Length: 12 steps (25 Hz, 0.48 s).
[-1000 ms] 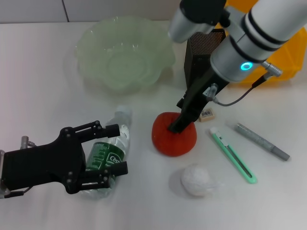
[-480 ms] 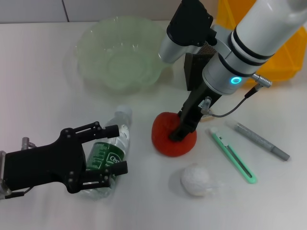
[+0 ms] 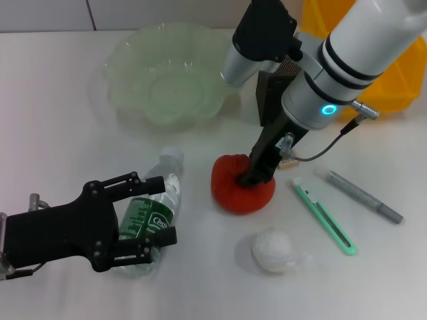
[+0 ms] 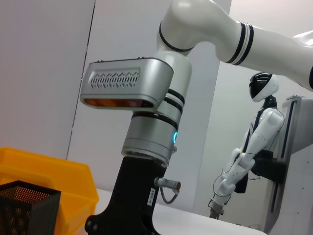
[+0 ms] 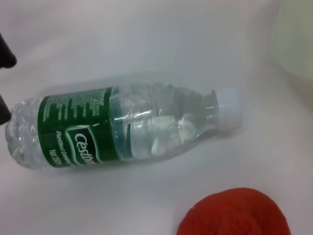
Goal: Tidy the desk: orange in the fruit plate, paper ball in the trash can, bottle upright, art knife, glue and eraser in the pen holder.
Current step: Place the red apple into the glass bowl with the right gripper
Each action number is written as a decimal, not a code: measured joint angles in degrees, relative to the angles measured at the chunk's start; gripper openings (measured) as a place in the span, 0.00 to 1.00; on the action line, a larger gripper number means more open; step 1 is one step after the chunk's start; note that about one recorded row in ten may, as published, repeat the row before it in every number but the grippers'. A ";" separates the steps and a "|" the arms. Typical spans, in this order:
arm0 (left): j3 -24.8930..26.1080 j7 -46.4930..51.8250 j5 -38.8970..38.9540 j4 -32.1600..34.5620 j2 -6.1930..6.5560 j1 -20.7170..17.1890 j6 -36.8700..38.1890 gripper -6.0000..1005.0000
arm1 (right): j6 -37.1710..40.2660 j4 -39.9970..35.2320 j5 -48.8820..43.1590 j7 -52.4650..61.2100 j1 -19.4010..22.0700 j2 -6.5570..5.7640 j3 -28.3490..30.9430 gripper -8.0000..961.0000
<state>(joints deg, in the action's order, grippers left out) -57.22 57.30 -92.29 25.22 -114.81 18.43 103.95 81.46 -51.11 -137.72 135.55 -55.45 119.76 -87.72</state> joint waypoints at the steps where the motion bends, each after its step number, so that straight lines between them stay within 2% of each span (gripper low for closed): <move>1: 0.01 0.00 0.00 0.00 -0.01 0.01 0.01 0.79 | 0.42 -0.54 0.00 0.01 0.17 -0.08 0.05 0.31; 5: 0.24 0.00 0.00 0.00 0.00 -0.06 0.05 0.79 | 3.68 -5.39 -0.03 0.02 1.60 -0.36 2.80 0.27; 9: 0.34 0.00 0.01 0.00 0.01 -0.14 0.05 0.79 | 8.40 -14.60 -0.32 -0.01 3.00 -0.53 11.74 0.22; 12: 0.22 0.00 0.01 0.00 0.02 -0.14 -0.09 0.79 | 8.12 -17.42 -0.30 -0.01 2.22 -0.62 17.38 0.18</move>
<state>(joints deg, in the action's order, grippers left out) -57.00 57.30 -92.28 25.22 -114.79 18.28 103.86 89.57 -68.54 -138.02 135.54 -53.22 119.14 -70.34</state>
